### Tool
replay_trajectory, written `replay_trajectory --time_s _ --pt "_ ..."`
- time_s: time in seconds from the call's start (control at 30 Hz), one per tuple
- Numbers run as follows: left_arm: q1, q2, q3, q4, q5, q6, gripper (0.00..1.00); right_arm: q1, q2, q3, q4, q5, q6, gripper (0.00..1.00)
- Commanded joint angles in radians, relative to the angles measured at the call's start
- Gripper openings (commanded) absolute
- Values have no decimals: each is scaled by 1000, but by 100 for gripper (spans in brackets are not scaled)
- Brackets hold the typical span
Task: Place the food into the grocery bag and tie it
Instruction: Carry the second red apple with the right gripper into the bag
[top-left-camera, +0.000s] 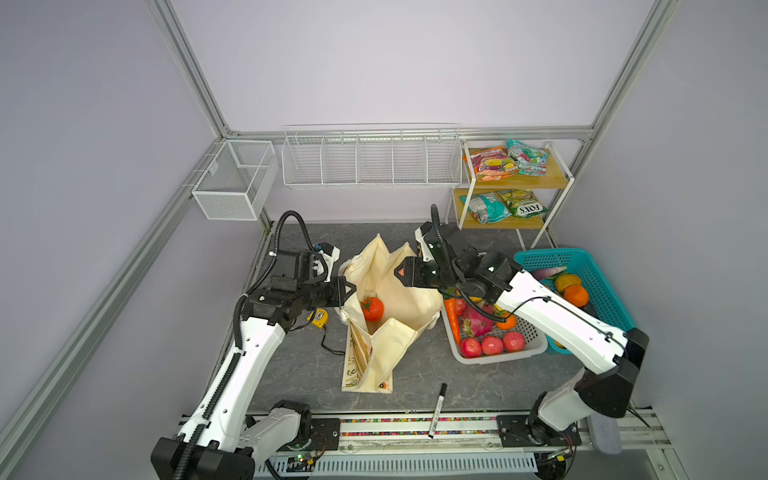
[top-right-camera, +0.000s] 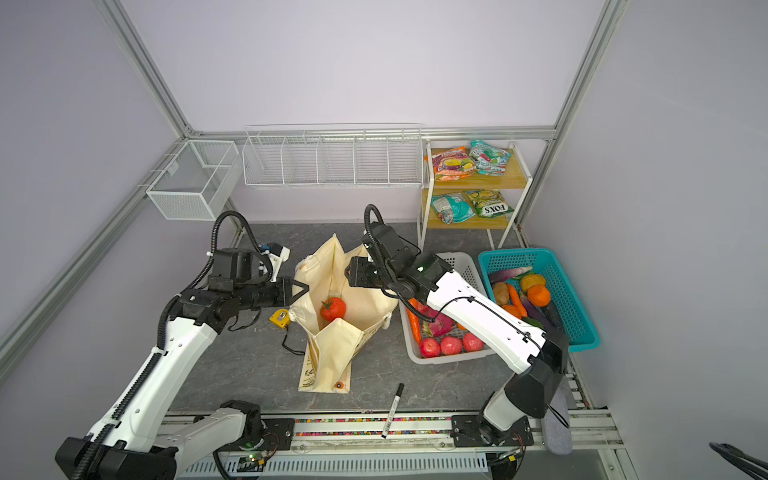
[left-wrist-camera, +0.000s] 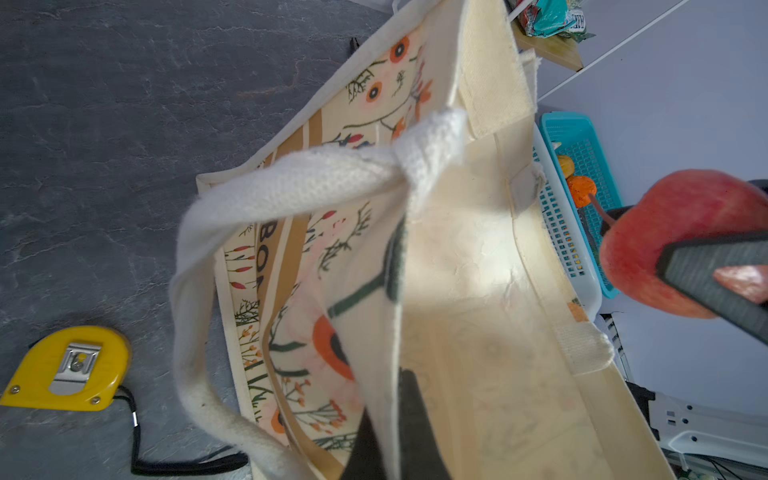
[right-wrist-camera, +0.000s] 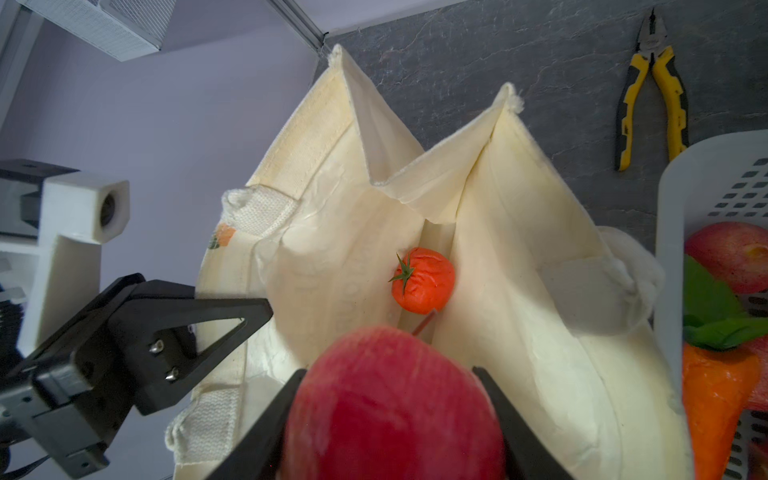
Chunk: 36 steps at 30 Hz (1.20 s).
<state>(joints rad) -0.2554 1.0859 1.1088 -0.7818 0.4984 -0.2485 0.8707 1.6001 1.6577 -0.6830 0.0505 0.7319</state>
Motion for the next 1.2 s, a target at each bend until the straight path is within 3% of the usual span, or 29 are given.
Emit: replay_trajectory --time_s 0.0,0.47,1.17 --pt "5 -19 4 23 -12 24 0 7 38 42 29 -19 -20 51" --pt "11 -38 -6 29 1 23 0 79 276 171 7 -87 -70 52" --pt "33 -24 -4 39 23 26 0 151 354 83 -17 -83 -165 54"
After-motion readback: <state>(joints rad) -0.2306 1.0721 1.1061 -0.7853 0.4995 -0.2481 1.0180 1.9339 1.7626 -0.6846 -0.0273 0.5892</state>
